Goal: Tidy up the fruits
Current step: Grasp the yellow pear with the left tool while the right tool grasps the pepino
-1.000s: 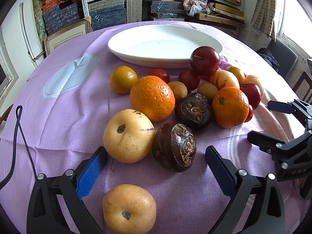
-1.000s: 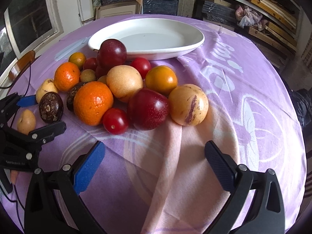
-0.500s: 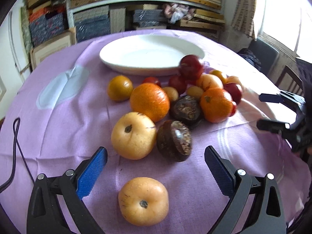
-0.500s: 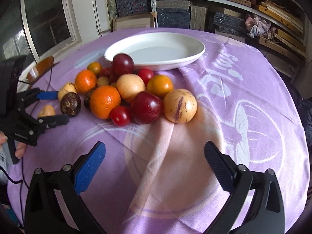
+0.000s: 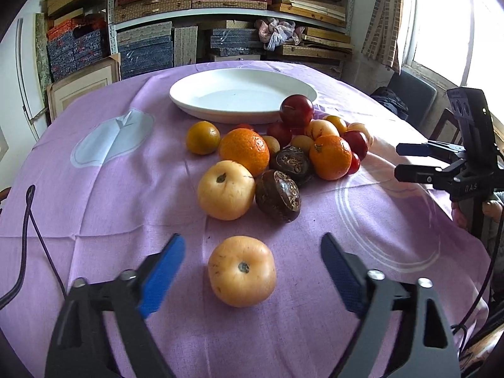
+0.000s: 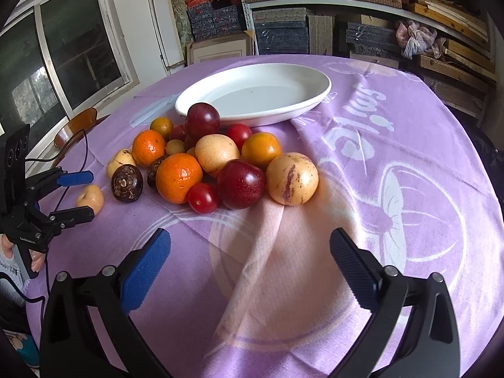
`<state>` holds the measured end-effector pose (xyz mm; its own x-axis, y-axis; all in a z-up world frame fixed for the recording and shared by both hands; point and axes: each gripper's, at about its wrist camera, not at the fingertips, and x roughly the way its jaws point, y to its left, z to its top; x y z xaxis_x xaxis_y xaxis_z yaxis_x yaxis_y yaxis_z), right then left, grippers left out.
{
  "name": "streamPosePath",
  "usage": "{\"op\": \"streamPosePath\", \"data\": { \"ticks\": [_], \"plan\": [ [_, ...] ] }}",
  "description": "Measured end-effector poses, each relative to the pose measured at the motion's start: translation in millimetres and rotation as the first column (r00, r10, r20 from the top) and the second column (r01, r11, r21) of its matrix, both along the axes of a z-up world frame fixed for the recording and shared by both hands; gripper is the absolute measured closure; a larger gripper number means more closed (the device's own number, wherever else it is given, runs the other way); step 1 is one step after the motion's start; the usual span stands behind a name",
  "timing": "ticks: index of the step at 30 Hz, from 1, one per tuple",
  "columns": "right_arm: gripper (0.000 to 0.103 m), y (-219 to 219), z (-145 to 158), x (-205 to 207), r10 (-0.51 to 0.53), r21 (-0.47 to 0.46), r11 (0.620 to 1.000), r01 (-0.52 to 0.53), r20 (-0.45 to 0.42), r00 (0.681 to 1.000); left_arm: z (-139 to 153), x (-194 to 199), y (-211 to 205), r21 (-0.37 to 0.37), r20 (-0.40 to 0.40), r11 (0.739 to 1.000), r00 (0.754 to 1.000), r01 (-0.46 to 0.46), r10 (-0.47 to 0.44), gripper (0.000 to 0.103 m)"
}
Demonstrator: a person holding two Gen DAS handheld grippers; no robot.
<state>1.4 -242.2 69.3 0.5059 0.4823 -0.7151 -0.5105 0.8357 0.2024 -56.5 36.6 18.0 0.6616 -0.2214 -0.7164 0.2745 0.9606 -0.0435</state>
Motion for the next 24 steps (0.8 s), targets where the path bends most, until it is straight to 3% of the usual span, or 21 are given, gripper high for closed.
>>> {"op": "streamPosePath", "data": {
  "ticks": [8, 10, 11, 12, 20, 23, 24],
  "plan": [
    [0.004, -5.0, -1.3, 4.0, -0.016, 0.023, 1.0, 0.017, -0.02, 1.0, -5.6, -8.6, 9.1, -0.017, -0.044, 1.0, 0.999, -0.017, 0.016, 0.029],
    [0.004, -3.5, -2.1, 3.4, -0.014, 0.013, 1.0, 0.014, -0.016, 1.0, -7.6, -10.5, 12.0, -0.029, -0.06, 0.999, 0.998, -0.02, 0.018, 0.041],
    [0.004, -3.2, -2.1, 3.1, -0.011, 0.009, 1.0, 0.012, -0.014, 1.0, -8.7, -11.2, 12.7, -0.034, -0.071, 0.999, 0.997, -0.018, 0.016, 0.054],
    [0.004, -2.5, -2.2, 2.7, -0.01, 0.006, 1.0, 0.01, -0.011, 1.0, -9.5, -11.2, 13.3, -0.037, -0.078, 0.999, 0.997, -0.02, 0.018, 0.061],
    [0.005, -3.4, 3.6, -1.5, -0.007, 0.014, 1.0, 0.007, 0.023, 1.0, -4.0, -17.8, 13.7, -0.063, -0.041, 0.998, 0.999, -0.016, 0.013, 0.062],
    [0.015, -0.1, 6.7, -2.7, 0.018, 0.005, 1.0, -0.018, 0.03, 0.999, -2.0, -18.3, 12.6, -0.061, -0.031, 0.998, 0.999, -0.016, 0.014, 0.061],
    [0.027, 1.6, 7.5, -1.2, 0.027, -0.001, 1.0, -0.027, 0.025, 0.999, -1.2, -17.8, 12.6, -0.062, -0.03, 0.998, 0.999, -0.015, 0.014, 0.061]
  ]
}}
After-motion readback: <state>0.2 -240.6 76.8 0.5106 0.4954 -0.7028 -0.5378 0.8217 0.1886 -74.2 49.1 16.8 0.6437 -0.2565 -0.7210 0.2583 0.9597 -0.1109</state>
